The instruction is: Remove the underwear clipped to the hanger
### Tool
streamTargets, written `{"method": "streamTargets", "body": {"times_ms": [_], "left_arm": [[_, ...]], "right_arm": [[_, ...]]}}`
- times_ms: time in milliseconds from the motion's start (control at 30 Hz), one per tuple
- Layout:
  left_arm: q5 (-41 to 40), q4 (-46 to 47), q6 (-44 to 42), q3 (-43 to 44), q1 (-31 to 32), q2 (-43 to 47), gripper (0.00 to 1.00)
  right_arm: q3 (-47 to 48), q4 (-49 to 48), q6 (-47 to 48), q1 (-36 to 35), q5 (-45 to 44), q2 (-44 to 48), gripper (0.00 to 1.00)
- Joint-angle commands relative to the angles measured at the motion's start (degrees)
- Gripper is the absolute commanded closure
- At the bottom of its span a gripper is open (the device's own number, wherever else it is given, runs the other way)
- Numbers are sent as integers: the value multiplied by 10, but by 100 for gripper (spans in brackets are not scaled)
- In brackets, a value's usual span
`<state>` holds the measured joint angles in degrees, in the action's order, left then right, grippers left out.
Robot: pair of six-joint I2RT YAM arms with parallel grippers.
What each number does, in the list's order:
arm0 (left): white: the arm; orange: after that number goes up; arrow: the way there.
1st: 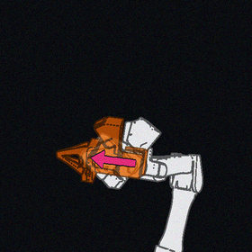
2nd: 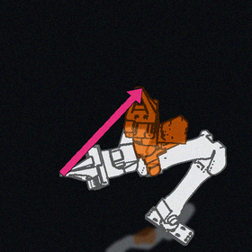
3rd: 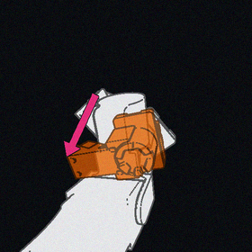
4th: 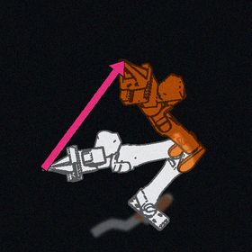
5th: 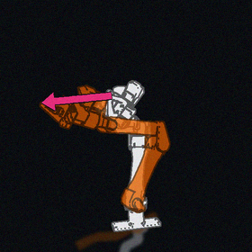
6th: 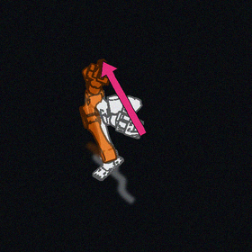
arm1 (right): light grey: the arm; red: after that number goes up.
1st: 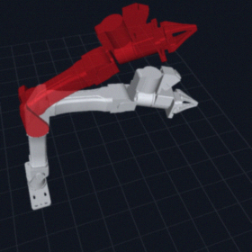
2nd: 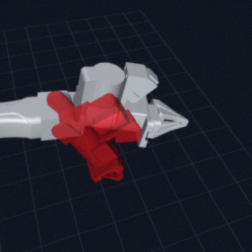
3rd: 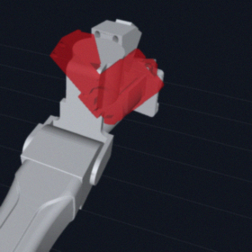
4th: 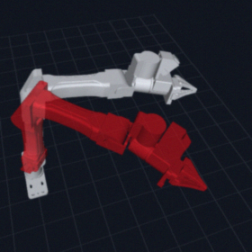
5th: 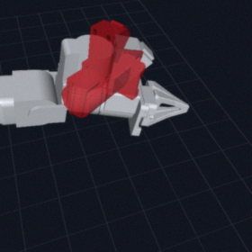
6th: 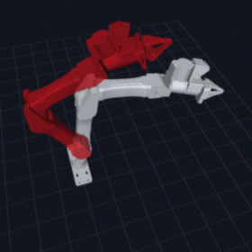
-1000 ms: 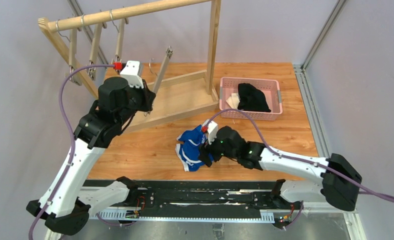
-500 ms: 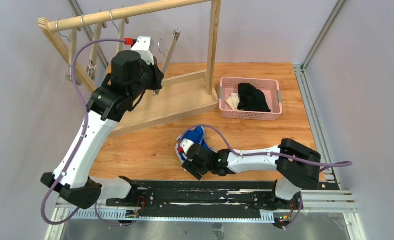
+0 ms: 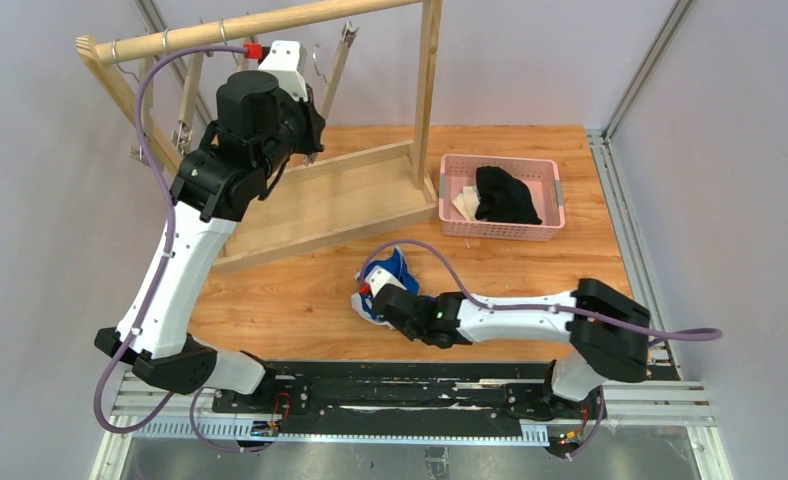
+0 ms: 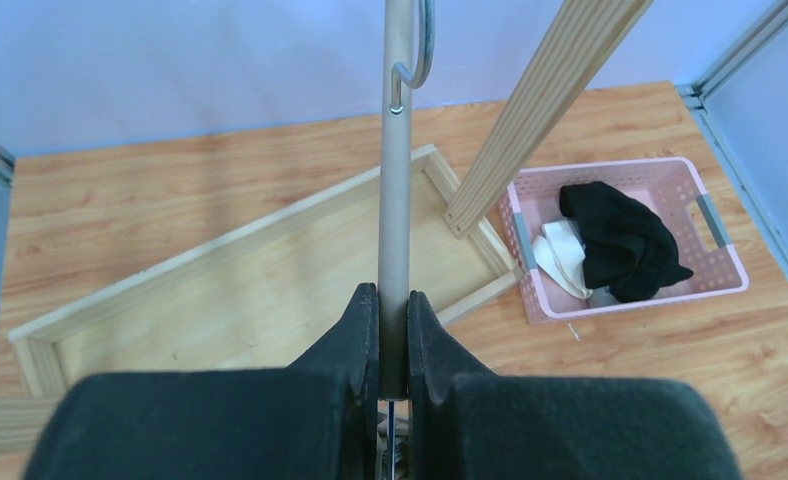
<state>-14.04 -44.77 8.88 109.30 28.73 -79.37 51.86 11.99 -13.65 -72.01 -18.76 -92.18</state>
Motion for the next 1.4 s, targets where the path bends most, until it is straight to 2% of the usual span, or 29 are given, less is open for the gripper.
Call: {"method": "streamTargets", "body": {"times_ms": [0,267,467,600,900,1167,1367], "left_arm": [[-21,-15,-26,52,-2,-18,100],[-16,-35,-26,105,-21,-38,100],[3,-25,-12,111,-34,-42,100],[9,-18,-9,105,-34,-34,100],[10,3,-10,95,-34,-10,100],[-10,12,-22,123,-35,-15,100],[-19,26,-24,141,-39,-31,100]], "right_arm": [[11,58,10,-4,-121,94,100],[46,92,90,37,-245,275,100],[43,35,175,113,-277,376,99],[47,2,215,178,-262,415,99],[74,-39,248,343,-190,371,99],[78,-86,209,499,-96,301,99],[60,-121,175,570,-24,262,99]]}}
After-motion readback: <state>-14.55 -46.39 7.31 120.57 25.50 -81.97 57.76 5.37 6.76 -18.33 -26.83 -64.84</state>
